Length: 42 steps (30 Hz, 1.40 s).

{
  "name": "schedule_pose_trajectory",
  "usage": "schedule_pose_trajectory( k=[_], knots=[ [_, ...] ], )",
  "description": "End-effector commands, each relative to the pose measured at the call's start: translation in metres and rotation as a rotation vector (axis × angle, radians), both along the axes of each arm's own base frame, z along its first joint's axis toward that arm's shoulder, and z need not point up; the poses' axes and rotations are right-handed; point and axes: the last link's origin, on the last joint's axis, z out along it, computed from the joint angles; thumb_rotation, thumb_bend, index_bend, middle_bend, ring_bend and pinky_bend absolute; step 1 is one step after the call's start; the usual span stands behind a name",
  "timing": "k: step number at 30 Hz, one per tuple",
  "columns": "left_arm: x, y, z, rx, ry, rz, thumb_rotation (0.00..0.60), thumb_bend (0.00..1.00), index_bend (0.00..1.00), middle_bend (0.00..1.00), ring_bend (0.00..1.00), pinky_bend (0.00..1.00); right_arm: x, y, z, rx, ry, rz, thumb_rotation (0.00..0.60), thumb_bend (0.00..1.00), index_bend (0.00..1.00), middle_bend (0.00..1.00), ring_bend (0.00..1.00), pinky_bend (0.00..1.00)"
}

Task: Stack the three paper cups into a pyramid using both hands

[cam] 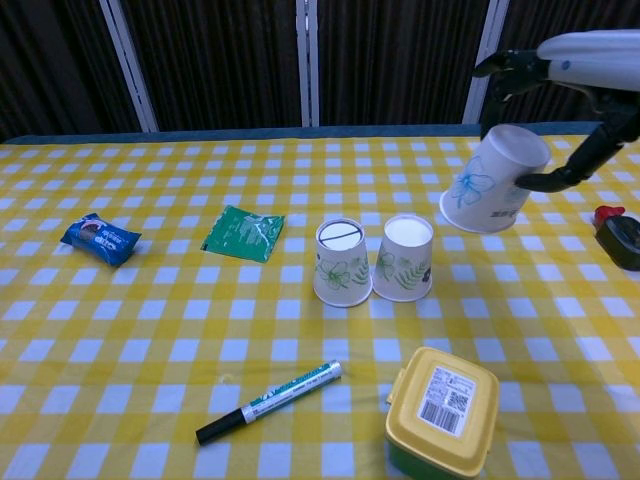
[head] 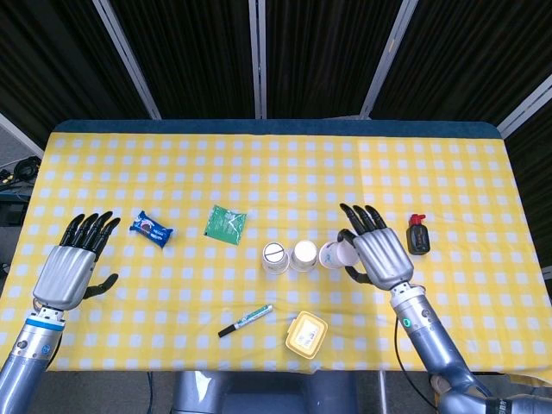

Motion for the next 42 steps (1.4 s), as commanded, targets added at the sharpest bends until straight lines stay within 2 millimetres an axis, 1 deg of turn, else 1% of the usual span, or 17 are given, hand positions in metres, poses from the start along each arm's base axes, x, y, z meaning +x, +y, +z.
schedule_pose_trajectory(
  k=[1, 4, 8, 11, 15, 18, 22, 30, 39, 41, 42],
  knots=[
    [-0.003, 0.003, 0.004, -0.007, -0.01, 0.01, 0.6, 0.25, 0.0, 0.0, 0.0, 0.0, 0.039, -0.007, -0.02, 0.034, -0.016, 0.048, 0.6, 0.23, 0.45, 0.01, 0.0, 0.0],
    [-0.005, 0.005, 0.006, -0.011, -0.02, 0.019, 0.6, 0.25, 0.0, 0.0, 0.0, 0.0, 0.055, -0.011, -0.034, 0.057, -0.013, 0.072, 0.6, 0.23, 0.45, 0.01, 0.0, 0.0],
    [-0.009, 0.007, 0.01, -0.009, -0.033, 0.033, 0.6, 0.25, 0.0, 0.0, 0.0, 0.0, 0.071, -0.015, -0.051, 0.078, 0.005, 0.091, 0.6, 0.23, 0.45, 0.01, 0.0, 0.0],
    [-0.01, 0.009, 0.012, -0.009, -0.042, 0.04, 0.6, 0.25, 0.0, 0.0, 0.0, 0.0, 0.08, -0.018, -0.06, 0.078, 0.015, 0.091, 0.6, 0.23, 0.45, 0.01, 0.0, 0.0],
    [-0.012, 0.01, 0.011, -0.022, -0.044, 0.044, 0.6, 0.25, 0.0, 0.0, 0.0, 0.0, 0.086, -0.022, -0.065, 0.071, 0.031, 0.097, 0.6, 0.23, 0.45, 0.01, 0.0, 0.0],
    [-0.012, 0.011, 0.01, -0.037, -0.039, 0.048, 0.6, 0.25, 0.0, 0.0, 0.0, 0.0, 0.085, -0.026, -0.066, 0.058, 0.049, 0.088, 0.6, 0.23, 0.45, 0.01, 0.0, 0.0],
    [-0.013, 0.012, 0.008, -0.05, -0.038, 0.05, 0.6, 0.25, 0.0, 0.0, 0.0, 0.0, 0.08, -0.031, -0.063, 0.031, 0.071, 0.071, 0.6, 0.23, 0.45, 0.01, 0.0, 0.0],
    [-0.014, 0.014, 0.01, -0.048, -0.044, 0.059, 0.6, 0.25, 0.0, 0.0, 0.0, 0.0, 0.07, -0.031, -0.063, 0.054, 0.085, 0.04, 0.6, 0.23, 0.45, 0.01, 0.0, 0.0],
    [-0.015, 0.015, 0.01, -0.054, -0.044, 0.066, 0.6, 0.25, 0.0, 0.0, 0.0, 0.0, 0.066, -0.032, -0.065, 0.061, 0.091, 0.03, 0.6, 0.22, 0.45, 0.01, 0.0, 0.0],
    [-0.016, 0.015, 0.011, -0.055, -0.045, 0.073, 0.6, 0.25, 0.0, 0.0, 0.0, 0.0, 0.064, -0.032, -0.067, 0.064, 0.091, 0.026, 0.6, 0.21, 0.43, 0.01, 0.0, 0.0],
    [-0.016, 0.016, 0.011, -0.055, -0.047, 0.074, 0.6, 0.25, 0.0, 0.0, 0.0, 0.0, 0.064, -0.032, -0.067, 0.066, 0.089, 0.027, 0.6, 0.2, 0.41, 0.0, 0.0, 0.0]
  ],
)
